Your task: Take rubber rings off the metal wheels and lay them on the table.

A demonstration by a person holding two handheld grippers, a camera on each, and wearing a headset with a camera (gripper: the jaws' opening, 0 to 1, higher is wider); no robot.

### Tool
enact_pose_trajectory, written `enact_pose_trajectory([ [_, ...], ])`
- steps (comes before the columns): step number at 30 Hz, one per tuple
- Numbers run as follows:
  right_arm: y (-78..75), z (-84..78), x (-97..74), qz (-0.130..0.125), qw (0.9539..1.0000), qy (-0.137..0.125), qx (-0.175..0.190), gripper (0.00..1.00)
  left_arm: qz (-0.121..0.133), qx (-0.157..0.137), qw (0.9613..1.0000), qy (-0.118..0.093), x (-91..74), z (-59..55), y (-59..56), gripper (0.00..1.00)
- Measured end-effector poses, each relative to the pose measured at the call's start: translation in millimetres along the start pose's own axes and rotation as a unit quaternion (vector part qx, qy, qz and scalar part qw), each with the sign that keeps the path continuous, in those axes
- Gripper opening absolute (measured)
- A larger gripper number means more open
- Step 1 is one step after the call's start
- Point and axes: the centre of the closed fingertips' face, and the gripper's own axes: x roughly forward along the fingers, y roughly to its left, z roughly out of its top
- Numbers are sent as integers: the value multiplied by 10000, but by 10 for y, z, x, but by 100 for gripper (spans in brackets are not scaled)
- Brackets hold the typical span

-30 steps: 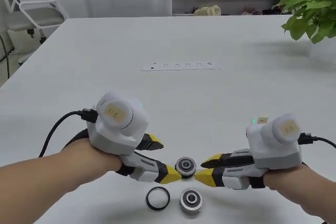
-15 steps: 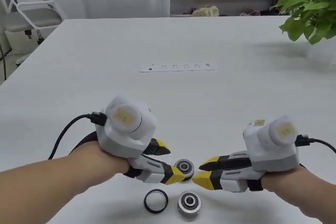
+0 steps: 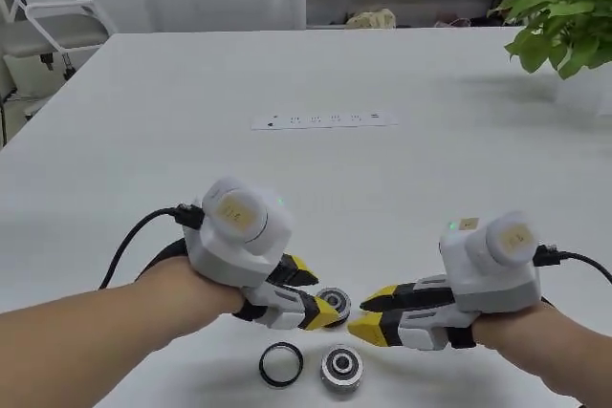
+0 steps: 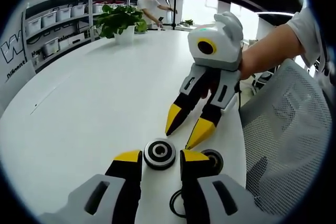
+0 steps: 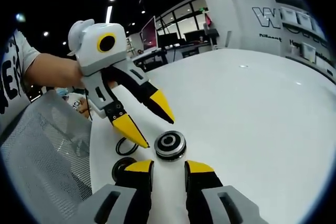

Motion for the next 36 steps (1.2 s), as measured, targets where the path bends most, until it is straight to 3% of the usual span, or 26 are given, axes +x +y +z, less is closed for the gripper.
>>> enact_pose_trajectory([
  [23,-21,-1,13,-56,10000,-18,-17,21,71,271,9995,145,84,-46,0,8],
  [36,-13,74,127,-163,9991,18,-380,25,124,309,9994,119,85,-47,-1,7],
])
